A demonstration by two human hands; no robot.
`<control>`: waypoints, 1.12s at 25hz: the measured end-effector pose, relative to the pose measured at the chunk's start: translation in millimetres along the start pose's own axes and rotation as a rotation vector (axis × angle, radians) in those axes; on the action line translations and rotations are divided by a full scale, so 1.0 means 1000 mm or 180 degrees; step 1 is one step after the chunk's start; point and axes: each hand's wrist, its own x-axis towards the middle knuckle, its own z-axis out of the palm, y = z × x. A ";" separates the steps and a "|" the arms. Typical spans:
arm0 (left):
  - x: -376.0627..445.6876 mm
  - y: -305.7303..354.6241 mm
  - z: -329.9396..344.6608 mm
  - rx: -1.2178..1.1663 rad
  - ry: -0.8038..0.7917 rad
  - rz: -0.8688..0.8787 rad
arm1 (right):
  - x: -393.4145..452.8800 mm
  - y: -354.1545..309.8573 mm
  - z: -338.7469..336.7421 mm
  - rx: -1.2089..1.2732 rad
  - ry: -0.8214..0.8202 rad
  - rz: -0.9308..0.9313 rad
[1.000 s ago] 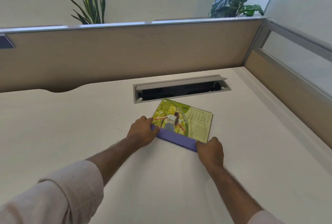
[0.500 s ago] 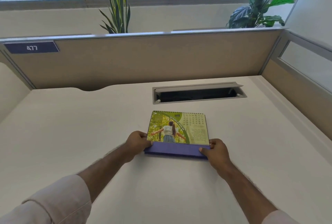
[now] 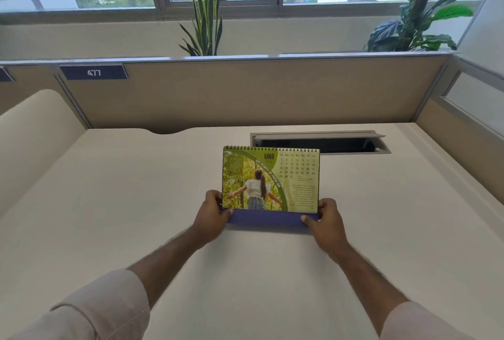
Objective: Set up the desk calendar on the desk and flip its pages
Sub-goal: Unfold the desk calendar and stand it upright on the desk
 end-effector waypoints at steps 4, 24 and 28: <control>-0.019 -0.015 0.004 0.0135 0.0066 0.0224 | -0.010 0.012 0.002 -0.0105 -0.0046 -0.0164; -0.045 -0.034 0.001 0.0372 -0.0279 0.0245 | -0.022 0.030 -0.011 -0.1895 -0.0245 -0.0395; -0.050 -0.039 0.003 0.0506 -0.0240 0.0323 | -0.020 0.030 -0.013 -0.2262 -0.0435 -0.0259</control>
